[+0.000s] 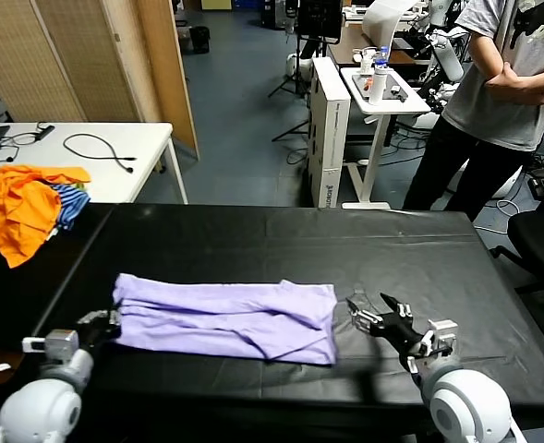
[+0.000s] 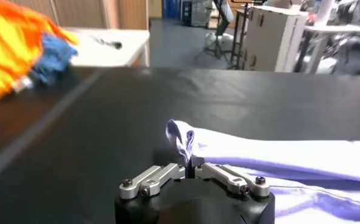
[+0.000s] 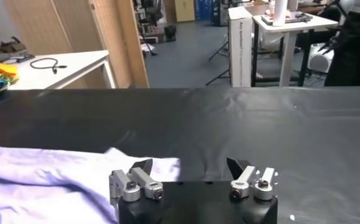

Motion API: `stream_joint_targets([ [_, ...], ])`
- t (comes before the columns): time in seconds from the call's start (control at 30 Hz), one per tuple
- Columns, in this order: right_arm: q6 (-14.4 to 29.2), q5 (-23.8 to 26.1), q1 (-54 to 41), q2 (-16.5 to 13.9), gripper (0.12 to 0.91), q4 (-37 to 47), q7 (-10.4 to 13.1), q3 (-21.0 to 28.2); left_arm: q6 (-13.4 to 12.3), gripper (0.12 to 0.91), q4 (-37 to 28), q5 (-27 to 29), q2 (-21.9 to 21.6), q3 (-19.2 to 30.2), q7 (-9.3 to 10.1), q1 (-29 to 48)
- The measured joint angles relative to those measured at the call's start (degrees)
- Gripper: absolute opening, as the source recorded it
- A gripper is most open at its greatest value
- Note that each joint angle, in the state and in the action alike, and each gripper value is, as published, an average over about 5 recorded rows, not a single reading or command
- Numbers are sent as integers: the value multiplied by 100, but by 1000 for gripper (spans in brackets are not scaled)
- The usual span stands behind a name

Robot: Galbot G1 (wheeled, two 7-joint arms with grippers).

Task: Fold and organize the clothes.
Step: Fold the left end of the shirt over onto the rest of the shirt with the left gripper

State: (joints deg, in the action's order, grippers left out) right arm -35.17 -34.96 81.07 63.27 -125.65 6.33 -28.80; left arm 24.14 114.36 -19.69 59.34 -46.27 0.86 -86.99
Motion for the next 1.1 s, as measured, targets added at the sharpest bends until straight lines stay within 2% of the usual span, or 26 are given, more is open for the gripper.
stream_joint_targets([
  [0.13, 18, -8, 56, -18, 907, -67, -33, -44, 25, 183, 149, -38, -174, -289, 62, -165],
  [0.3, 269, -14, 170, -105, 907, -89, -189, -202, 287, 183, 587, -390, 29, -189, 278, -240],
  [0.47, 720, 209, 392, -57, 907, 6, -474, -348, 627, 183, 1158, -958, 416, 319, 594, -86],
  [0.57, 971, 406, 586, 22, 907, 47, -622, -383, 733, 183, 1357, -1290, 618, 682, 752, 81],
  [0.8, 1155, 762, 1001, 214, 907, 104, -677, -484, 763, 183, 1438, -1513, 1017, 1455, 813, 496],
  [1.1, 1166, 824, 1132, 285, 907, 119, -659, -488, 758, 183, 1356, -1268, 1573, 2297, 886, 771],
])
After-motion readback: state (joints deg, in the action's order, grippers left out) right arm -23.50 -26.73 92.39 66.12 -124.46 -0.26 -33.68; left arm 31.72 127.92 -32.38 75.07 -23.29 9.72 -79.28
